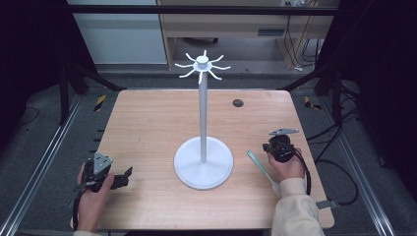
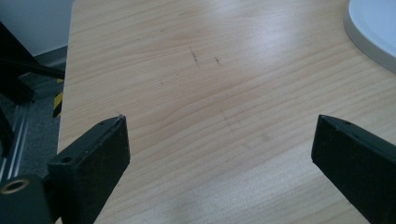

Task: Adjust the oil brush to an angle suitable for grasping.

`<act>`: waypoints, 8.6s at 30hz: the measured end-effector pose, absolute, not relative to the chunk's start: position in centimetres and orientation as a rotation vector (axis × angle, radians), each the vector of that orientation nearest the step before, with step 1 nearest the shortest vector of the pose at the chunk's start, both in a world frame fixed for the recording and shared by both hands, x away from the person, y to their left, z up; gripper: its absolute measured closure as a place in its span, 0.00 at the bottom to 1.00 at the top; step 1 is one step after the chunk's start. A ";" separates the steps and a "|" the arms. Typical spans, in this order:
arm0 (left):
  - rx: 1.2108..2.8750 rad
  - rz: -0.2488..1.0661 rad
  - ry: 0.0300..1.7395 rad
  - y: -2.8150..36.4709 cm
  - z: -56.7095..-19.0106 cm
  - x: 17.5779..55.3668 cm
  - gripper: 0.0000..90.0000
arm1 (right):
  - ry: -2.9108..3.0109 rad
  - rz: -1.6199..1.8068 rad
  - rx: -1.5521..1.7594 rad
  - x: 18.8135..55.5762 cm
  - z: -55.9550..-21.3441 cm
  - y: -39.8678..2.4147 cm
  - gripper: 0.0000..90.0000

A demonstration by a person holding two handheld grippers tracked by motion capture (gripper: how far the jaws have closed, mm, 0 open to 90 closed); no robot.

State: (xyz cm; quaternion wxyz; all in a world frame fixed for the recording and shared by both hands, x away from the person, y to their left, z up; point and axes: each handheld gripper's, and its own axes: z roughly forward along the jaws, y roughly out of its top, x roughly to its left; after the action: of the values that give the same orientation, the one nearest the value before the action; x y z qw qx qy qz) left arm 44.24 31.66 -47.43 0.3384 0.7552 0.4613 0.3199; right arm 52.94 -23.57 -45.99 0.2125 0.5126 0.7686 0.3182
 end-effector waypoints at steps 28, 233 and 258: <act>2.022 0.820 1.168 30.8 -47.8 44.3 0.05 | 2.277 0.799 1.423 53.3 -47.9 -22.0 1.00; 2.080 0.826 1.127 30.2 -48.0 44.4 0.05 | 2.027 1.452 1.040 47.0 -33.5 -21.1 0.92; 2.108 0.824 1.101 29.6 -48.0 44.2 0.05 | 1.960 1.562 0.942 44.5 -30.9 -20.8 0.92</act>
State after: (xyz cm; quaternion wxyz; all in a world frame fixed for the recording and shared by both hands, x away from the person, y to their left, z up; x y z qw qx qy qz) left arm 44.19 29.64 -48.00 0.3076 0.7970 0.4162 0.3114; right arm 44.51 -20.83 -30.90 0.2300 0.3425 0.7124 0.5677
